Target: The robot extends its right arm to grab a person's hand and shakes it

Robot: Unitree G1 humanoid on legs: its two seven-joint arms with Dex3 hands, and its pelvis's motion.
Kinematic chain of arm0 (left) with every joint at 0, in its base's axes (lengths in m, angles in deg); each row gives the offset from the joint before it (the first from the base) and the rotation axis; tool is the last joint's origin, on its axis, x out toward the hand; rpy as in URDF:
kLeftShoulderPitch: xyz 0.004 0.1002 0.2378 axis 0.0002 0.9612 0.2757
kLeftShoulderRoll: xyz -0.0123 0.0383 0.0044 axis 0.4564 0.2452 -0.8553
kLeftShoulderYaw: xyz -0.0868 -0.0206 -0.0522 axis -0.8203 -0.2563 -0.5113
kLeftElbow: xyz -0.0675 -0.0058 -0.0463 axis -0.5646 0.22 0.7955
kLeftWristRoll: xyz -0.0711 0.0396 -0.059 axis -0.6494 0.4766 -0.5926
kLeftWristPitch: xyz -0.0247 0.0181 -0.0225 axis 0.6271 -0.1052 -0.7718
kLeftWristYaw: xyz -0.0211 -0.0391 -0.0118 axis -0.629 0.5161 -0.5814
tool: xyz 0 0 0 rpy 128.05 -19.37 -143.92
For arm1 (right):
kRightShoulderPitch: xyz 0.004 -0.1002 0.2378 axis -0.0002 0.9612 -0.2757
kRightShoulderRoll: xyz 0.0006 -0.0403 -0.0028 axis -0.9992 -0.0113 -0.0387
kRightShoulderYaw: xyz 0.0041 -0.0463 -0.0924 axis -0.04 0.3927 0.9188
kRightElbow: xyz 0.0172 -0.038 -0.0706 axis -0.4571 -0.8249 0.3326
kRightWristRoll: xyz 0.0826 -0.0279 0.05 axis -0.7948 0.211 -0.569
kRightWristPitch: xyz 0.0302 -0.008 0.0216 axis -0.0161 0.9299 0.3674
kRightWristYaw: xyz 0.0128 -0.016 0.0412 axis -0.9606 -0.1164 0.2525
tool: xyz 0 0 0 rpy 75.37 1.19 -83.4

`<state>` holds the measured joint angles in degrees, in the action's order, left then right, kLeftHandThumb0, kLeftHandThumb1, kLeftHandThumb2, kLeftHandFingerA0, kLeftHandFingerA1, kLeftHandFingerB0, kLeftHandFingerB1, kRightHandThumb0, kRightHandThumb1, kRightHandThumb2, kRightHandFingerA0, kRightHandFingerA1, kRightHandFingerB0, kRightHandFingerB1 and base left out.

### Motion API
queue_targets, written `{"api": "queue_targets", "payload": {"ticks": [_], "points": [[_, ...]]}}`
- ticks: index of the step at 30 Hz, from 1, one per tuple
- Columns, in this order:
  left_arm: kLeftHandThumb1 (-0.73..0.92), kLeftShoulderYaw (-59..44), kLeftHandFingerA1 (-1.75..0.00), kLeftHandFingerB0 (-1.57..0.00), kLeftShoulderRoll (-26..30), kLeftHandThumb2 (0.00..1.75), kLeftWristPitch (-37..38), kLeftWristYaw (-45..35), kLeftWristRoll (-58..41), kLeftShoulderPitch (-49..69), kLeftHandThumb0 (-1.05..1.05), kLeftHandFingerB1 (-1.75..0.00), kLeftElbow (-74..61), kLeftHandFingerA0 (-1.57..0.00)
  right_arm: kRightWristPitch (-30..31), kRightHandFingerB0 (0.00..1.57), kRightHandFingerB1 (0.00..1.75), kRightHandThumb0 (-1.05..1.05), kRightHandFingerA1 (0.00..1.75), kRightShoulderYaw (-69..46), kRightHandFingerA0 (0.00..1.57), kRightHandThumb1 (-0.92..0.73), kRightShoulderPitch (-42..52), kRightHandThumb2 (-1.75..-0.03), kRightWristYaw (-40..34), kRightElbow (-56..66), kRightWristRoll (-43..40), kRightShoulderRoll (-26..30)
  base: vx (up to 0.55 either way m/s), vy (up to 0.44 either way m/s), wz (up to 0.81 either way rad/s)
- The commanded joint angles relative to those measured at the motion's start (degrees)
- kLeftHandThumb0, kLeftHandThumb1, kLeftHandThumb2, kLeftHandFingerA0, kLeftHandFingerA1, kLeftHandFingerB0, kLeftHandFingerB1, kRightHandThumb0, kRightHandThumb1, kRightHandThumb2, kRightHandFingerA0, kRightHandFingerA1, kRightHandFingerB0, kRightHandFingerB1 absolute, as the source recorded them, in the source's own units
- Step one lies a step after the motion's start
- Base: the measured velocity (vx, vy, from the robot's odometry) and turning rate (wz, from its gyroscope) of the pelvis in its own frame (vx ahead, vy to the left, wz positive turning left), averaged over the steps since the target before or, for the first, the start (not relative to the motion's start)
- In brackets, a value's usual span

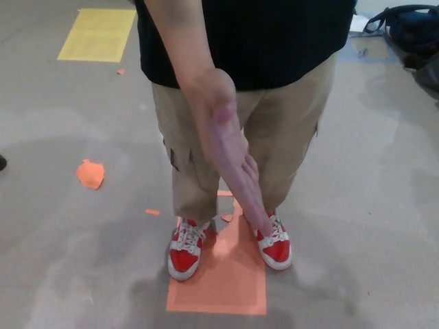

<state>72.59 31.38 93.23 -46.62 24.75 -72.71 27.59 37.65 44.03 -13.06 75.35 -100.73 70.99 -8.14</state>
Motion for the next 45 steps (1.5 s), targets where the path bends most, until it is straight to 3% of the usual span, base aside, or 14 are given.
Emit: {"api": "queue_targets", "payload": {"ticks": [1, 2, 4, 14, 15, 16, 21, 24, 25, 35, 36, 39, 44, 45], "points": [[0.74, -0.17, -0.34, -0.20, 0.59, 0.62, 2.00, 0.99, 0.35, 1.63, -0.41, -0.32, 0.89, -0.26, -2.51, 0.06, 0.49, -0.28, 0.50, -0.87, 0.06, -0.60, 0.91, -1.09, -3.91, 0.04, 0.49, 0.50, 0.00, 0.000, 0.00], [0.60, -0.07, -0.51, -0.10, 0.75, 1.07, 2.60, 0.82, 0.47, 1.71, -0.23, -0.51, 0.93, -0.09, -3.43, 0.21, 0.28, -0.58, 0.31, -1.74, 0.23, -0.84, 0.53, -0.65, -6.01, 0.73, -0.22, 0.14, 0.00, 0.000, 0.00], [0.61, -0.06, -0.50, -0.08, 0.99, 1.07, 3.25, 0.31, 0.51, 1.50, -0.23, -0.50, 1.11, -0.07, -5.77, 0.19, 0.28, -0.59, 0.33, -3.87, 0.24, -0.83, -0.32, -0.65, -9.74, 2.34, -1.77, -0.47, 0.00, 0.000, 0.00], [0.59, -0.95, -0.51, -0.11, 0.98, 1.07, 4.20, 0.56, -0.18, 2.01, -0.24, -0.51, 1.31, -0.10, -6.71, 0.14, 0.28, -0.72, 0.35, -8.77, 0.22, -0.83, 14.84, -0.65, -16.38, 59.98, 2.53, -1.00, 0.00, 0.000, 0.00], [0.76, -0.81, -0.33, -0.22, 1.00, 0.63, 4.01, 0.91, 0.01, 1.79, -0.43, -0.32, 1.28, -0.27, -4.39, 0.00, 0.33, -0.75, 0.44, -8.31, 0.06, -0.69, 16.86, -1.03, -13.95, 69.54, 5.14, -0.24, 0.00, 0.000, 0.00], [0.61, -0.93, -0.50, -0.07, 1.08, 1.08, 3.99, 0.63, -0.13, 1.68, -0.25, -0.50, 1.29, -0.07, -2.76, 0.07, 0.19, -0.85, 0.31, -8.12, 0.07, -0.72, 17.65, -1.05, -11.92, 75.30, 6.63, 0.12, 0.00, 0.000, 0.00], [0.62, -1.05, -0.50, -0.07, 1.27, 1.08, 4.22, 0.48, -0.23, 1.79, -0.25, -0.49, 1.36, -0.06, 5.20, 0.01, 0.16, -0.86, 0.21, -6.45, 0.01, -0.74, 20.94, -1.06, -2.23, 101.56, 13.47, -1.10, 0.00, 0.000, 0.00], [0.74, -1.88, -0.35, -0.16, 1.18, 0.72, 3.77, -0.12, -1.13, 1.84, -0.47, -0.35, 1.50, -0.17, 6.81, 0.00, 0.16, -0.85, 0.21, -5.45, 0.00, -0.73, 20.07, -1.08, -0.20, 106.35, 15.50, -2.07, 0.00, 0.000, 0.00], [0.58, -2.30, -0.50, -0.09, 1.13, 1.06, 4.09, 0.09, -1.54, 2.27, -0.24, -0.50, 1.48, -0.09, 7.39, 0.00, 0.14, -0.88, 0.19, -4.66, 0.00, -0.76, 19.22, -1.10, 0.91, 108.73, 16.71, -2.77, 0.00, 0.000, 0.00], [0.62, -1.87, -0.50, -0.06, 1.08, 1.08, 3.17, 0.16, -1.15, 2.77, -0.25, -0.49, 1.72, -0.06, 12.71, 0.00, 0.12, -0.84, 0.18, 0.99, 0.00, -0.90, 12.14, -0.66, 8.89, 119.05, 24.61, -7.84, 0.00, 0.000, 0.00], [0.62, -1.51, -0.50, -0.06, 1.15, 1.08, 3.12, 0.27, -0.78, 2.85, -0.25, -0.49, 1.71, -0.06, 13.47, 0.00, 0.13, -0.90, 0.18, 1.74, 0.00, -0.75, 11.92, -1.10, 9.99, 120.29, 25.51, -8.70, 0.00, 0.000, 0.00], [0.60, -2.53, -0.50, -0.07, 1.17, 1.07, 3.42, -0.07, -1.83, 3.08, -0.24, -0.49, 1.84, -0.07, 13.60, 0.00, 0.13, -0.91, 0.16, 2.91, 0.00, -0.77, 11.06, -1.12, 10.95, 121.43, 26.23, -9.32, 0.00, 0.000, 0.00], [0.74, -2.45, -0.34, -0.16, 1.22, 0.71, 3.21, -0.21, -1.84, 3.51, -0.46, -0.33, 1.94, -0.17, 15.35, 0.00, 0.08, -0.88, 0.15, 5.11, 0.00, -0.92, 11.08, -0.66, 12.24, 122.57, 27.27, -10.69, 0.00, 0.000, 0.00], [0.58, -1.30, -0.50, -0.09, 1.29, 1.06, 4.11, 0.71, -0.60, 4.05, -0.25, -0.50, 2.04, -0.08, 15.15, 0.00, 0.10, -0.95, 0.19, 7.05, 0.00, -0.77, 10.05, -1.13, 12.88, 121.63, 28.90, -11.46, 0.00, 0.000, 0.00]]}}
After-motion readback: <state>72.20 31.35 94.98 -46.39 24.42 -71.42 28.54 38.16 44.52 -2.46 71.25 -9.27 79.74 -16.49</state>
